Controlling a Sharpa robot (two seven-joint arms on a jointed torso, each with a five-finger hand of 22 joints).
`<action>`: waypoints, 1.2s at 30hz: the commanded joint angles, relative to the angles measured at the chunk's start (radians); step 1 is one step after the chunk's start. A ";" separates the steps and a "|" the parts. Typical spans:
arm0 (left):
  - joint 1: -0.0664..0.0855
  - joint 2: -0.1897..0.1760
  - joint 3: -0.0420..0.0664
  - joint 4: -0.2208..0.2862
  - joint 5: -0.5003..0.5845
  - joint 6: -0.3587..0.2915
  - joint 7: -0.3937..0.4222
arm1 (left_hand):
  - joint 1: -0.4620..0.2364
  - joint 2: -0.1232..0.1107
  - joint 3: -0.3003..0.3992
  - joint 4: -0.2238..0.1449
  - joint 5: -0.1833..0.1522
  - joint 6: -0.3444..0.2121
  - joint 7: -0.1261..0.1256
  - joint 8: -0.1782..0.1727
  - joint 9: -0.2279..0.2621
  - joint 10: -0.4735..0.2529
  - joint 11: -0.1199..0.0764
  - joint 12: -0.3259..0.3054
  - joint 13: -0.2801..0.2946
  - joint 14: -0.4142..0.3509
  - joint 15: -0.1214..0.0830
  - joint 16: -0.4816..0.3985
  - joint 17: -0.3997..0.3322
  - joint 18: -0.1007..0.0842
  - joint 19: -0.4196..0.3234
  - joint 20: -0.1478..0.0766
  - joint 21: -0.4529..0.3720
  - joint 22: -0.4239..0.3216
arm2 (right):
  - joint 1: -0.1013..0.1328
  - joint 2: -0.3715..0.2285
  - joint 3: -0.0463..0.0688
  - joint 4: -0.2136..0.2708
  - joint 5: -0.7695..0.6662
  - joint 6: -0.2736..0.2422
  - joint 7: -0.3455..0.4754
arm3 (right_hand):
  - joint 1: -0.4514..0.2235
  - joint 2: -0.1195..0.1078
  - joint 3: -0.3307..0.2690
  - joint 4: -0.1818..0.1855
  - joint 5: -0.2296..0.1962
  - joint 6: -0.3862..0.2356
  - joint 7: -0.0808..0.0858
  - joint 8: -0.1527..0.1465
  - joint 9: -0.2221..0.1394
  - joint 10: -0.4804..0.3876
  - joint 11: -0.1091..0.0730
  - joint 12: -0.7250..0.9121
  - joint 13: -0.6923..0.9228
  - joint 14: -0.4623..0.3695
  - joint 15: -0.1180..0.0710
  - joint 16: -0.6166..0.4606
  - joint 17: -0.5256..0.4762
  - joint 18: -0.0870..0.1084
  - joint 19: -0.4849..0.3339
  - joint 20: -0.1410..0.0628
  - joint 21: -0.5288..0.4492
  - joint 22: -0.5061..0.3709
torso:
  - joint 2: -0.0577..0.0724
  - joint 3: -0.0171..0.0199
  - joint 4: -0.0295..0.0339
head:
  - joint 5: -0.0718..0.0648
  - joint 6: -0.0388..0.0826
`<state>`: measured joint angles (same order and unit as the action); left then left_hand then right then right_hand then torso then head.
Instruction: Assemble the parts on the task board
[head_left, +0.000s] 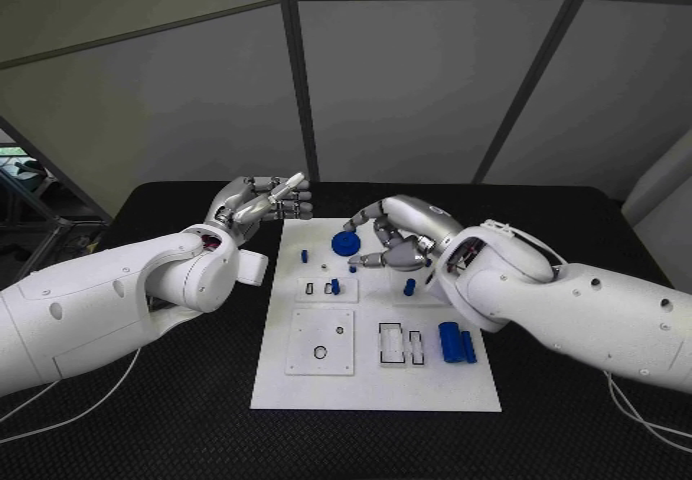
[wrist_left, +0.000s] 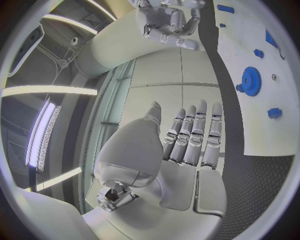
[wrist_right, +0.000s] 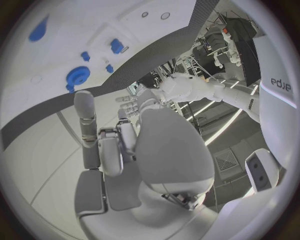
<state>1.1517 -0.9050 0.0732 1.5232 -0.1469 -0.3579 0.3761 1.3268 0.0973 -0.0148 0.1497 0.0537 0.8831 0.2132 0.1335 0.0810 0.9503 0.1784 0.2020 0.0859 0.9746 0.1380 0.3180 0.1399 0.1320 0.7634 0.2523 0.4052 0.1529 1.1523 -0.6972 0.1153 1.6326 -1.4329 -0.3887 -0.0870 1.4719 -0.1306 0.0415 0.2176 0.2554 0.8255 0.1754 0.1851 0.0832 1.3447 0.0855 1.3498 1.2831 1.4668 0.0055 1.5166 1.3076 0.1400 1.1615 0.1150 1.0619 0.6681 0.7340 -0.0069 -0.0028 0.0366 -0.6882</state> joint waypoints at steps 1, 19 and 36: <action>0.005 -0.009 0.001 -0.010 -0.132 0.096 -0.069 | 0.026 0.000 0.004 -0.015 0.004 0.051 -0.013 0.016 0.005 0.089 -0.031 0.020 0.013 0.122 -0.040 0.044 0.043 0.055 0.094 -0.031 0.048 0.019 | 0.019 -0.025 0.027 -0.034 0.220 0.002 0.088 | 0.006 0.009 0.007 -0.004 0.012 0.016 -0.002 0.010 0.001 -0.020 0.000 -0.018 -0.022 0.064 0.003 -0.019 0.129 0.023 -0.019 -0.001 -0.025 -0.036 | -0.018 0.0025 0.0000 | -0.005 -0.004; 0.036 -0.028 0.000 0.038 -0.621 0.316 -0.711 | -0.095 -0.021 -0.177 0.133 0.003 0.080 -0.105 0.289 0.163 0.143 -0.141 0.756 0.610 0.495 -0.166 1.077 1.145 0.009 0.437 -0.172 0.649 0.557 | 0.070 -0.184 0.056 -0.126 0.451 -0.039 0.131 | 0.003 0.029 0.027 -0.034 0.046 0.023 -0.007 0.027 -0.012 -0.165 -0.006 -0.203 -0.233 -0.007 -0.004 -0.196 -0.106 0.044 -0.093 -0.008 -0.185 -0.219 | -0.068 0.0081 0.0031 | 0.017 -0.040; 0.076 0.100 -0.045 -0.044 -0.861 0.363 -0.888 | -0.148 0.007 -0.241 0.140 0.003 0.043 -0.131 0.448 0.294 0.235 -0.166 0.924 0.816 0.552 -0.185 1.161 1.285 -0.020 0.515 -0.188 0.809 0.796 | 0.070 -0.181 0.055 -0.099 0.381 -0.036 0.094 | 0.006 0.031 0.043 -0.034 0.115 0.026 -0.008 0.040 -0.012 -0.167 -0.008 -0.209 -0.248 -0.003 -0.007 -0.206 -0.111 0.045 -0.082 -0.011 -0.202 -0.231 | -0.069 0.0093 0.0046 | 0.030 -0.056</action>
<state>1.2242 -0.8102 0.0283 1.4843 -0.9260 -0.0231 -0.4648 1.1896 0.1027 -0.2511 0.2895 0.0602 0.9324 0.0822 0.5779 0.3738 1.1784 0.0127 1.1222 0.9008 1.4637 -0.0395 1.4760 1.3085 0.1314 1.2724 0.0626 1.2115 0.9446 1.2202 -0.8795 0.1699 1.5315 -1.0249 -0.4153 0.0165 1.4829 -0.1059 0.0785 0.1836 0.3659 0.8515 0.1662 0.2198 0.0723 1.1859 0.0768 1.1458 1.0361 1.4631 0.0016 1.3147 1.1978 0.1713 1.0737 0.1070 0.8653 0.4380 0.6637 0.0027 0.0032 0.0665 -0.7401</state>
